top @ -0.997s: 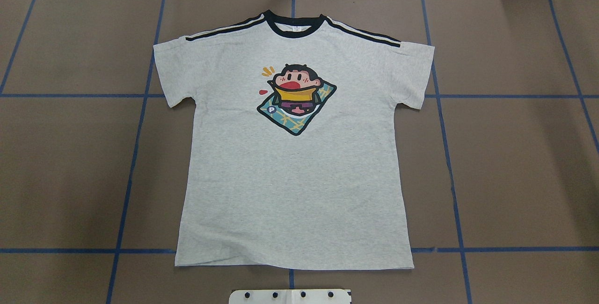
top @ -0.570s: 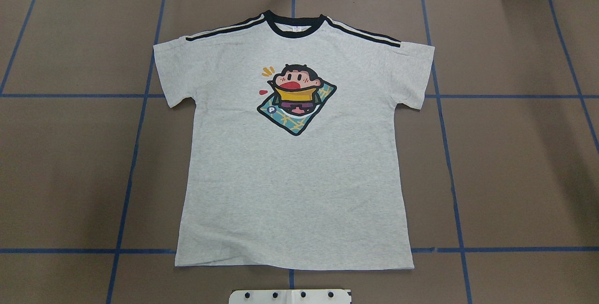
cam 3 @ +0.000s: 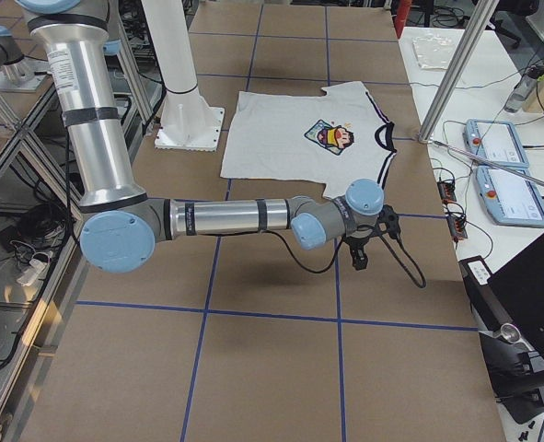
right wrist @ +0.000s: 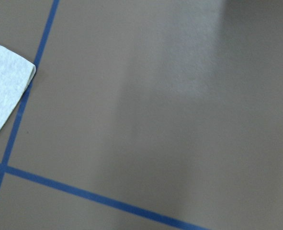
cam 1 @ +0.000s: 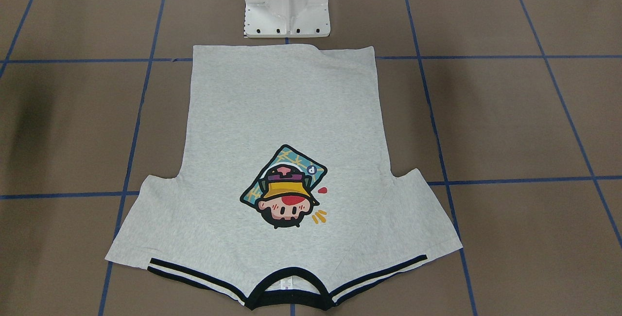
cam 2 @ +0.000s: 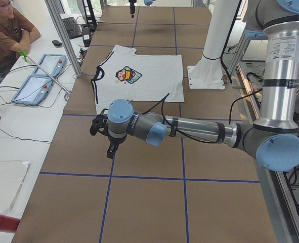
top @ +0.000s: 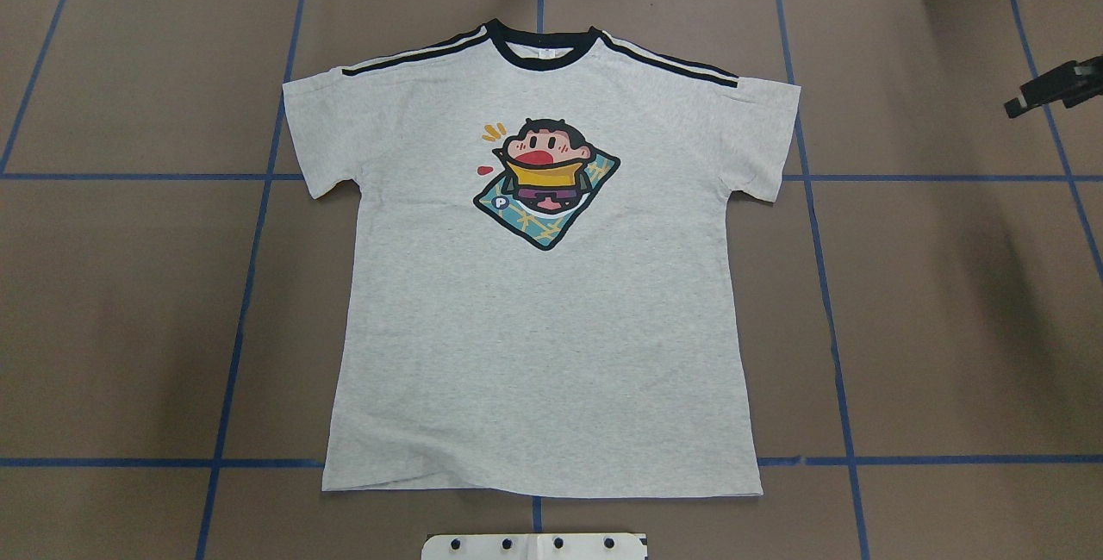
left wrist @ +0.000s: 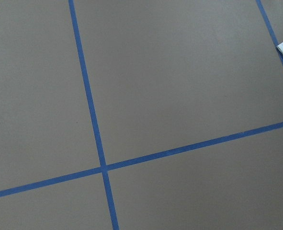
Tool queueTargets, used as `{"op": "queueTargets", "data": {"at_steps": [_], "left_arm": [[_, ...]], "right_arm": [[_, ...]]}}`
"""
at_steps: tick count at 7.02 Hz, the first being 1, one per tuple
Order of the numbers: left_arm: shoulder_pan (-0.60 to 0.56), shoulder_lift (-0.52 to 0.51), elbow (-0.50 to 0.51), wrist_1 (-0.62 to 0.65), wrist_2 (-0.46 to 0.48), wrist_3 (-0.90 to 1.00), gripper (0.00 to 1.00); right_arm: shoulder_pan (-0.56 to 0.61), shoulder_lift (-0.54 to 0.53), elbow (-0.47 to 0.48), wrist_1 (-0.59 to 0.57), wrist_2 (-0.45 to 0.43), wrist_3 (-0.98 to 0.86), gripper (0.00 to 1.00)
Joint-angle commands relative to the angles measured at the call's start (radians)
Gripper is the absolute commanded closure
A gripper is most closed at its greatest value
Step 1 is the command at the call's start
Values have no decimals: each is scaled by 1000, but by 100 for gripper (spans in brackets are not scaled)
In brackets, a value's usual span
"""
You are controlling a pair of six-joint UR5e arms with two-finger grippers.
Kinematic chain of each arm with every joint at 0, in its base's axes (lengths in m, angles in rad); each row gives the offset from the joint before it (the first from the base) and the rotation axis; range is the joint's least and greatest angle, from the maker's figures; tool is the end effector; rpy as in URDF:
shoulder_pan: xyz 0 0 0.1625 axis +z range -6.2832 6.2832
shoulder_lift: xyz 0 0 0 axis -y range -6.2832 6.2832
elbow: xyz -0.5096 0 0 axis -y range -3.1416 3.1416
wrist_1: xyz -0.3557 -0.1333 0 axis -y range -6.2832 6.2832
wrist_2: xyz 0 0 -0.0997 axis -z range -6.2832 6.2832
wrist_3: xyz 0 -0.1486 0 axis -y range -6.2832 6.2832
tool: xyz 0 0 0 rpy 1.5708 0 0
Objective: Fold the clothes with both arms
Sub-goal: 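Move the right gripper to the sleeve nearest it at the collar end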
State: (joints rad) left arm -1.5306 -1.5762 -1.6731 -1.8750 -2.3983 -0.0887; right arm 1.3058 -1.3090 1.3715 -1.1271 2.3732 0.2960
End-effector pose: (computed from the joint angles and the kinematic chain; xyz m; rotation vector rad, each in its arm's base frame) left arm -0.0043 -0.4886 0.6861 0.3345 0.8383 0.1252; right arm -0.1379 -0.6093 0.6745 0.2424 -0.8862 -0.1742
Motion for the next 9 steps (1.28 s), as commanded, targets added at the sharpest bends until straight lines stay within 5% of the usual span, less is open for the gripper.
{"op": "queueTargets", "data": {"at_steps": [1, 3, 9], "left_arm": [[3, -2, 4, -19, 41, -2, 0], [3, -2, 6, -55, 39, -8, 0], [3, -15, -2, -55, 39, -11, 0]], "right_arm": [[-133, 149, -89, 72, -113, 179, 2], [-253, 223, -191, 255, -262, 370, 4], [-299, 382, -494, 398, -275, 448, 18]]}}
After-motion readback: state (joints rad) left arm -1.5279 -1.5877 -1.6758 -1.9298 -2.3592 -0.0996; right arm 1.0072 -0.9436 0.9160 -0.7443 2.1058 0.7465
